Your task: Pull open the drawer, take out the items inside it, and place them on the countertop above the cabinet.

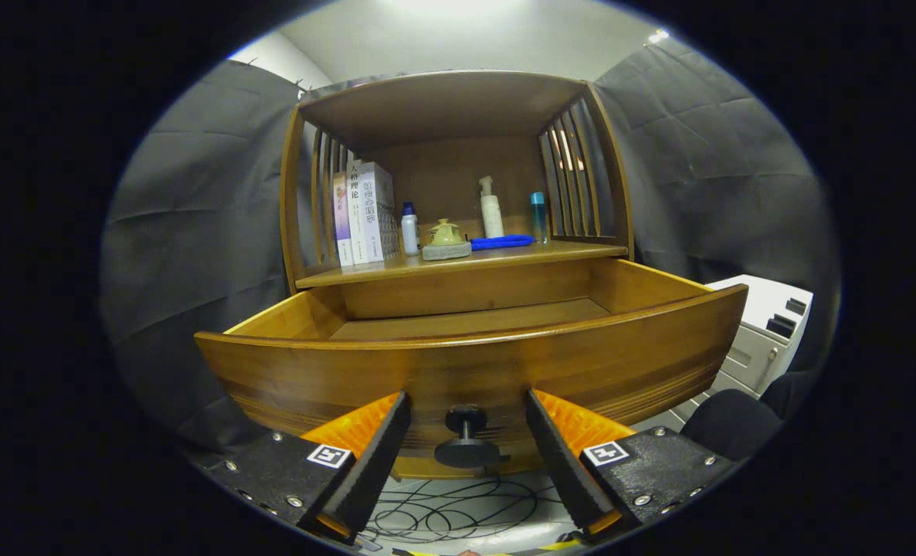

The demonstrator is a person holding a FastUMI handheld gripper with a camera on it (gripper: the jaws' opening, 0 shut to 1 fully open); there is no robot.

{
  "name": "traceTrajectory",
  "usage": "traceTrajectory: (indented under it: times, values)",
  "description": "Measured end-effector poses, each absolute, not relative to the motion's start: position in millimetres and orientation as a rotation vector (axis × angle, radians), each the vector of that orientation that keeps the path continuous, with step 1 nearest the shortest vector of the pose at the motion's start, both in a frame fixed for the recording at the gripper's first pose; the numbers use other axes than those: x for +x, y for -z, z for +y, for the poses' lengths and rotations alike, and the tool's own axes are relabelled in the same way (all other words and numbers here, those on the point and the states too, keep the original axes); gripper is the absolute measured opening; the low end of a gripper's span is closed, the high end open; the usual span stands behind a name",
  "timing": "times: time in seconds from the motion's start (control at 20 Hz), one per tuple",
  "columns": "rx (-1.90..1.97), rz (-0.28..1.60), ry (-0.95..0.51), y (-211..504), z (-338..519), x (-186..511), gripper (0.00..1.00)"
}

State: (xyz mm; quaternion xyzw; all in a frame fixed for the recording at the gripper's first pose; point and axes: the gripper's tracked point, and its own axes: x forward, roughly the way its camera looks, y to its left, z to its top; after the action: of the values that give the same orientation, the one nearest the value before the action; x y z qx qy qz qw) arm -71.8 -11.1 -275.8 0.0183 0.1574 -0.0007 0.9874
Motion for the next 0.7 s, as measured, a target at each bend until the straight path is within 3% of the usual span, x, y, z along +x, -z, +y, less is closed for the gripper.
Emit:
traceTrajectory:
  times: [0.7]
  values:
    - [-0.040,0.265,-0.058,263.3,-18.7,-35.7,0.94]
